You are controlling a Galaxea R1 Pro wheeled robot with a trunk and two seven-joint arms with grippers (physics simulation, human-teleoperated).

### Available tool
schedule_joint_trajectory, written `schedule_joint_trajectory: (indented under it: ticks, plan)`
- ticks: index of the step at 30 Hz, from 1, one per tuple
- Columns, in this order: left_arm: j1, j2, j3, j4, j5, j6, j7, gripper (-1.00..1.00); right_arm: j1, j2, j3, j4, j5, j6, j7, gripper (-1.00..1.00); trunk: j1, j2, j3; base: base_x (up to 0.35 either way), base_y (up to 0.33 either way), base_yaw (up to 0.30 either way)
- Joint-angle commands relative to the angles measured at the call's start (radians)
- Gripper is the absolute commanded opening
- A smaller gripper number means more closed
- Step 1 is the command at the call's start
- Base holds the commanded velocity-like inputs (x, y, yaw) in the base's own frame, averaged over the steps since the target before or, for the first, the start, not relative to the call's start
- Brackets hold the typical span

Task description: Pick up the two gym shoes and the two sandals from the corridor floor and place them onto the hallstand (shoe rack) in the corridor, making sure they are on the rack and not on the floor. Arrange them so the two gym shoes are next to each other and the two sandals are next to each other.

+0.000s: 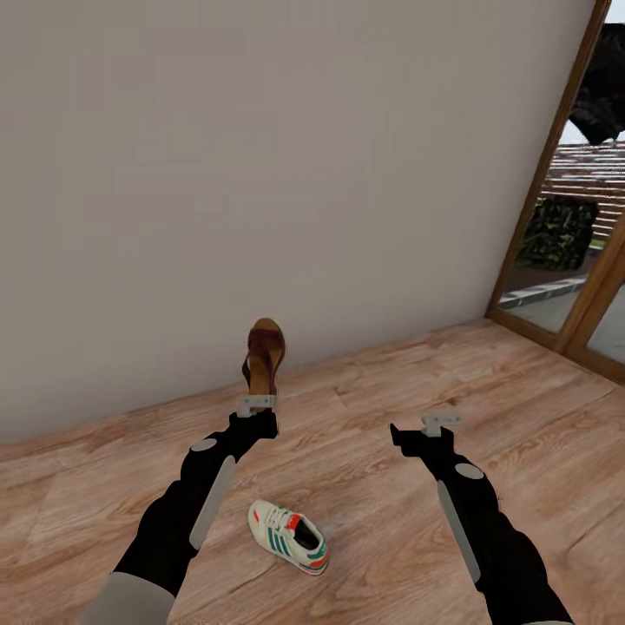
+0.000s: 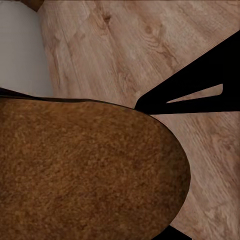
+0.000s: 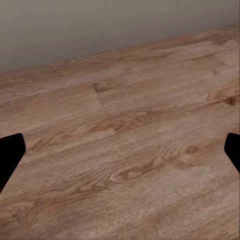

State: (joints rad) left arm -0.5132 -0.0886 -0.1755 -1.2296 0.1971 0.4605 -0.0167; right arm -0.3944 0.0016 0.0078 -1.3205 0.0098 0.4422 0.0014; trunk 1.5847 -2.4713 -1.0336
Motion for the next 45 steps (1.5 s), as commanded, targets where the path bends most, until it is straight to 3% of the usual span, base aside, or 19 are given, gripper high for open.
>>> schedule_joint_trajectory:
  ticks: [1,32,45]
  plan:
    - [-0.001,0.000,0.001,-0.001,0.002,0.005,-0.002,-1.00,0.000,0.000,0.000,-0.002,0.001,0.006,0.000,1.00,0.000,0.000,0.000,0.007,-0.007,0.287]
    - [-0.001,-0.002,0.001,-0.001,0.002,0.004,0.000,-1.00,0.000,0.000,0.000,-0.002,0.001,0.006,0.000,1.00,0.000,0.000,0.014,0.033,-0.029,0.285]
    - [-0.001,-0.002,0.001,-0.001,0.002,0.004,0.000,-1.00,0.000,0.000,0.000,-0.002,0.002,0.006,0.000,1.00,0.000,0.000,0.014,0.148,-0.113,0.042]
